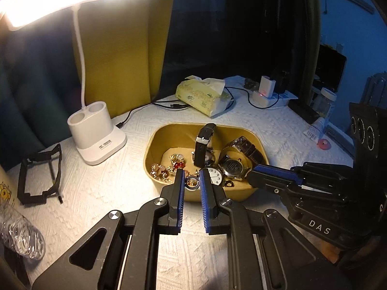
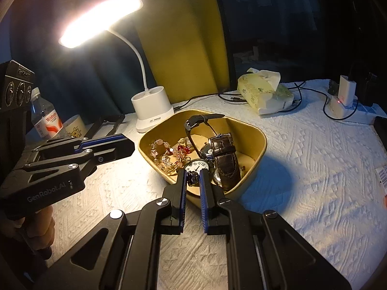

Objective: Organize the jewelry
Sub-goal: 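Lower both rings into the tan box and open both tools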

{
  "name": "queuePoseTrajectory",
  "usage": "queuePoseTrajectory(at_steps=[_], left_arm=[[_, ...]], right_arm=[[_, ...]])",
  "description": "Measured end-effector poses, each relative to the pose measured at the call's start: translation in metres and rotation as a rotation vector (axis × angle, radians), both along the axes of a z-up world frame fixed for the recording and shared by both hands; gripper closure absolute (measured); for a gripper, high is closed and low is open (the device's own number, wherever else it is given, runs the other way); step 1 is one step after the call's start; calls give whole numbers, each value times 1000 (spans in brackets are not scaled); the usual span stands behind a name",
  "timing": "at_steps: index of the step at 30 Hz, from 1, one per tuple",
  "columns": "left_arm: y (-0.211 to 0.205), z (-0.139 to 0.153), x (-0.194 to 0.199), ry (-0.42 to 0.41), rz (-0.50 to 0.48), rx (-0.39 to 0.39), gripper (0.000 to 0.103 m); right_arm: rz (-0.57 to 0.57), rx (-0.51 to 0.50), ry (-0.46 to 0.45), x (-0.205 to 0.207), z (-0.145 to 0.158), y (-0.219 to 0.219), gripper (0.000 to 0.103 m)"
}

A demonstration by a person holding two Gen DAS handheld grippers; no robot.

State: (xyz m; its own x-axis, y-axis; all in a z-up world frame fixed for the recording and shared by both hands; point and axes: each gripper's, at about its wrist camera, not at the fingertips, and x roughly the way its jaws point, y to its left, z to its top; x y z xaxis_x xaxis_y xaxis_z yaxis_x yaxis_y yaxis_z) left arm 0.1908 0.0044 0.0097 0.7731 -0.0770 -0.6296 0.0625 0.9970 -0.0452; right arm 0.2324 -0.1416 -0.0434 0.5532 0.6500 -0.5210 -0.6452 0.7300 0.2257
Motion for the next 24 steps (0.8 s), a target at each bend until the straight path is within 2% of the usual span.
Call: queuePoseTrajectory(at_steps=[24], left_arm=[[-38,-17,33,74,-50,-3,89]], right_arm=[[-20,32,1,4,-3,-31,91]])
